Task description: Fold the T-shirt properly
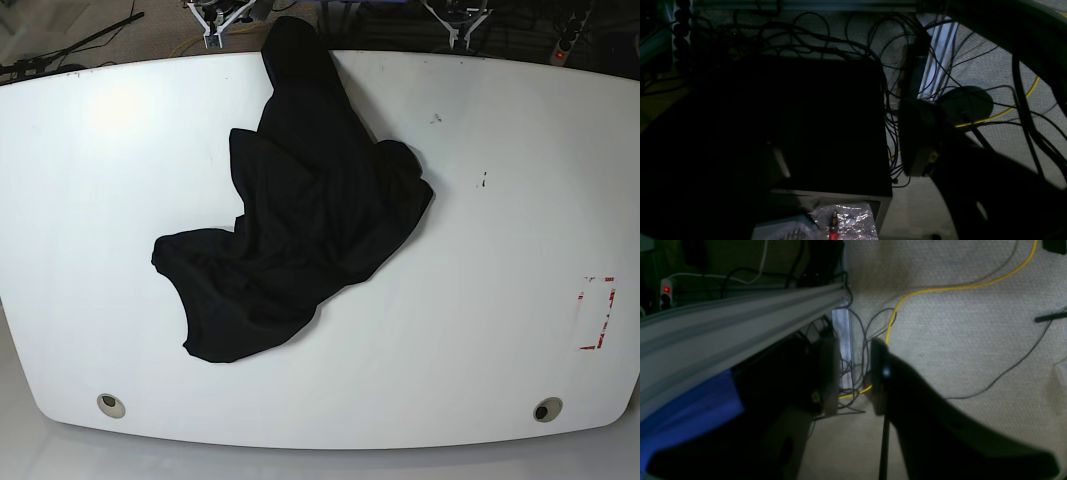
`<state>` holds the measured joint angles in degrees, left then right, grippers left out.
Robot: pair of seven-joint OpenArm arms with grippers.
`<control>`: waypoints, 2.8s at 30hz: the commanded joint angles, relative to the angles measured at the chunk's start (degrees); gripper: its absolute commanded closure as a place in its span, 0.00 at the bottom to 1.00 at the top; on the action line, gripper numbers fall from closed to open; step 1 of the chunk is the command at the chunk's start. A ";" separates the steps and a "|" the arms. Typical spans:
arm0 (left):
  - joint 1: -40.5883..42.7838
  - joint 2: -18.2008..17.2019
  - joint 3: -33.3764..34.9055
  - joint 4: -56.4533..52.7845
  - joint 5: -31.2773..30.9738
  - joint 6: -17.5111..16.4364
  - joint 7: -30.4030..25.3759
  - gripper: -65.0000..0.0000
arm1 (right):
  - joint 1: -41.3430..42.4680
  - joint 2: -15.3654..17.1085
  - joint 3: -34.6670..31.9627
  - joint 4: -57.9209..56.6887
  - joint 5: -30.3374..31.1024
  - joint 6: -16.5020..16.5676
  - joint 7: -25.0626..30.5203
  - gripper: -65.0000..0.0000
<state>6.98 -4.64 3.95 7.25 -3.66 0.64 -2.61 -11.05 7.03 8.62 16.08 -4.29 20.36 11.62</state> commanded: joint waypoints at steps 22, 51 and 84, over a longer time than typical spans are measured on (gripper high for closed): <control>14.60 0.03 -0.38 20.14 -0.08 0.10 0.19 0.40 | -9.39 0.23 0.04 14.39 0.65 0.34 -0.58 0.78; 63.83 -3.66 -11.55 87.22 -0.16 0.10 -0.07 0.40 | -54.75 0.84 0.12 78.21 11.11 0.96 -8.41 0.78; 52.40 -4.01 -17.70 107.17 0.28 0.10 0.28 0.39 | -43.32 5.59 13.58 96.58 33.44 1.05 -14.12 0.46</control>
<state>58.83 -8.34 -13.26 113.51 -3.51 0.40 -1.30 -56.75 12.08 21.76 111.57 28.73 20.95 -0.82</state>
